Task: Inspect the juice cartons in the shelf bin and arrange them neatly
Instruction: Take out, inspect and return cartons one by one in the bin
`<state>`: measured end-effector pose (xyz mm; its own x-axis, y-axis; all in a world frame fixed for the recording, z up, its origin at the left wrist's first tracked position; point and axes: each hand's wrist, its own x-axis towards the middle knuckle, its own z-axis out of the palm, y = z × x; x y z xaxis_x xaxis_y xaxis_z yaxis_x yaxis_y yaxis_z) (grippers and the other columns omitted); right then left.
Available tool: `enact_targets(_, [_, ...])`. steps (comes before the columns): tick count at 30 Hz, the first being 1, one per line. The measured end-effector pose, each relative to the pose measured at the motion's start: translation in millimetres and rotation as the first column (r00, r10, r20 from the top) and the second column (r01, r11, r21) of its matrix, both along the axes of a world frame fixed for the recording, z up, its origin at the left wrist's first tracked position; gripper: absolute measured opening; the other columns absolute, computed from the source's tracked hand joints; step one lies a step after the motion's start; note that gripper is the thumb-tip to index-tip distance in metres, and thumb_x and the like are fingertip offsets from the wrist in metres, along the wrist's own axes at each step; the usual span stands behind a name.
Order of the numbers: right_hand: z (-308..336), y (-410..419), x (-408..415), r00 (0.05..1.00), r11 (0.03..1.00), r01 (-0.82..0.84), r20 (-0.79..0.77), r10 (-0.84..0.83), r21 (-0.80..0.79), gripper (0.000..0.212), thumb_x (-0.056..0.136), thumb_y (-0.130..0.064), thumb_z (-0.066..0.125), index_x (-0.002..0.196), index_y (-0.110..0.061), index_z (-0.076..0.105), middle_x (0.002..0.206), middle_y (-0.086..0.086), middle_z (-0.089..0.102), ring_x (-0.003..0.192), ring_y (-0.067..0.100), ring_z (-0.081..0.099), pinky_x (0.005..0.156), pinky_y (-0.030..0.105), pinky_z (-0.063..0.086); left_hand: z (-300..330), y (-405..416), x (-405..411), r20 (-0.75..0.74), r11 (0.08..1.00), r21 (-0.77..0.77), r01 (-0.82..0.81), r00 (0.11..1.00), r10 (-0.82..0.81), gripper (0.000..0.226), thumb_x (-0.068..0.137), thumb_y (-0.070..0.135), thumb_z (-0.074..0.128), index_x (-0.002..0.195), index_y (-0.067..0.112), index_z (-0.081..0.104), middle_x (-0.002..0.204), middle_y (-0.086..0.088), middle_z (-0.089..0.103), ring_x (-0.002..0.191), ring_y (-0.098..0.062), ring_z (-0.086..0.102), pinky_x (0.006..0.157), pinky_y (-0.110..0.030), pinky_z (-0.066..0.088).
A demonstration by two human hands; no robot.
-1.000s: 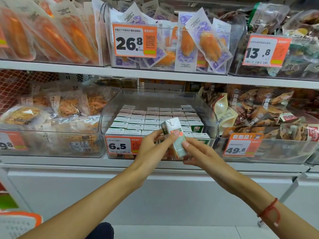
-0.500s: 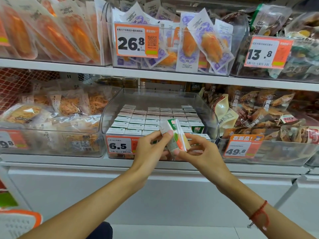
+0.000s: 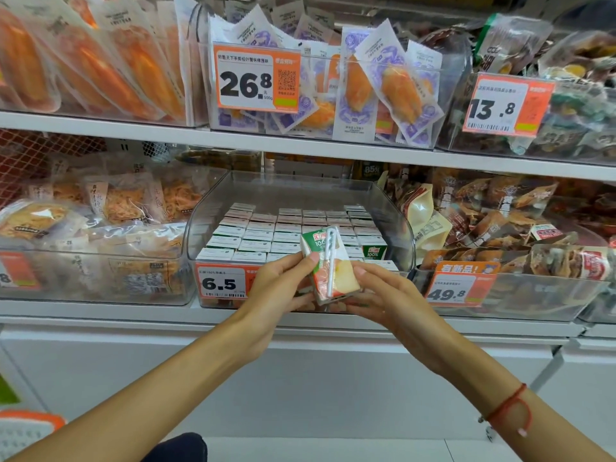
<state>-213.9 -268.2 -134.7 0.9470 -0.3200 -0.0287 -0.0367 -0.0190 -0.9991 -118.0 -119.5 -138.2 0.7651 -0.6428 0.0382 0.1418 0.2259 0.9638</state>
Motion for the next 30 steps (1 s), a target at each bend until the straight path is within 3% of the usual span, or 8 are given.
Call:
enact_targets(10, [-2.6,3.1,-2.1,0.999,0.995,0.023,0.045,-0.019,-0.095,0.041,0.081,-0.022,0.076,0.119,-0.023,0.064,0.095,0.0,0.076,0.09,0.008,0.071,0.069,0.01,0.052,-5.3,-0.5,1.0,-0.059,0.998,0.055,-0.018,0.998,0.021,0.025,0.098,0.029,0.056,0.118,0.016,0.064,0.103,-0.003,0.076,0.093,-0.013,0.073,0.069,-0.019,0.058])
enact_targets(13, [-3.2,4.1,-3.7,0.991,0.948,0.119,0.091,-0.096,-0.297,0.05,0.075,-0.017,0.082,0.119,-0.03,0.062,0.095,-0.004,0.07,0.084,0.001,0.067,0.065,0.008,0.05,-3.7,-2.0,-1.0,-0.008,0.995,0.094,0.017,1.0,-0.016,0.032,0.093,0.037,0.061,0.119,0.019,0.061,0.106,-0.002,0.075,0.093,-0.013,0.073,0.068,-0.019,0.058])
enact_targets(16, [-8.0,6.7,-6.4,0.979,0.778,0.168,0.198,-0.057,-0.606,0.063,0.072,-0.015,0.084,0.121,-0.04,0.053,0.105,-0.012,0.061,0.094,-0.002,0.059,0.072,0.01,0.052,-4.3,-4.6,-3.6,0.107,0.995,0.103,-0.016,0.994,0.005,0.042,0.079,0.041,0.072,0.118,0.028,0.06,0.109,0.0,0.074,0.093,-0.01,0.073,0.068,-0.019,0.057])
enact_targets(18, [-8.9,5.8,-7.9,0.98,0.75,0.142,0.201,-0.013,-0.646,0.065,0.073,-0.015,0.084,0.119,-0.044,0.05,0.106,-0.017,0.058,0.097,-0.005,0.057,0.074,0.008,0.05,-4.4,-3.6,-2.5,0.221,0.989,0.111,-0.095,0.973,0.069,0.044,0.066,0.048,0.075,0.107,0.041,0.063,0.108,0.007,0.073,0.092,-0.004,0.071,0.071,-0.02,0.058])
enact_targets(20, [-4.2,1.3,-9.4,0.983,0.834,0.056,0.177,0.051,-0.549,0.057,0.079,-0.005,0.077,0.115,-0.044,0.055,0.104,-0.015,0.064,0.097,-0.003,0.061,0.077,0.01,0.05,-3.2,-0.7,0.2,0.358,0.981,0.12,-0.156,0.928,0.104,0.043,0.061,0.049,0.08,0.102,0.05,0.064,0.106,0.017,0.07,0.095,0.002,0.068,0.074,-0.019,0.057])
enact_targets(22, [1.0,-4.1,-12.4,0.979,0.923,-0.016,0.182,0.093,-0.385,0.049,0.087,0.002,0.065,0.108,-0.042,0.064,0.103,-0.014,0.071,0.1,0.004,0.065,0.079,0.014,0.052,-4.3,1.5,3.0,0.508,0.971,0.131,-0.2,0.855,0.107,0.055,0.067,0.04,0.085,0.116,0.048,0.062,0.113,0.022,0.068,0.106,0.0,0.063,0.084,-0.025,0.057])
enact_targets(25, [6.1,-3.4,-15.7,0.966,0.969,-0.028,0.243,0.09,-0.247,0.027,0.092,-0.026,0.061,0.107,-0.045,0.07,0.111,-0.015,0.07,0.104,0.016,0.065,0.087,0.026,0.057,-3.8,3.4,0.4,0.725,0.954,0.095,-0.284,0.676,0.129,0.065,0.068,0.038,0.086,0.124,0.051,0.054,0.12,0.024,0.062,0.113,0.0,0.057,0.087,-0.023,0.054])
enact_targets(30, [8.6,5.9,-16.7,0.934,0.973,0.024,0.351,0.06,-0.23,0.024,0.082,-0.042,0.067,0.106,-0.042,0.07,0.109,-0.016,0.071,0.103,0.002,0.065,0.073,0.014,0.054,-5.6,1.1,-4.5,0.88,0.936,-0.029,-0.35,0.435,0.19,0.068,0.071,0.031,0.086,0.121,0.052,0.045,0.117,0.023,0.054,0.113,-0.006,0.052,0.085,-0.019,0.049])
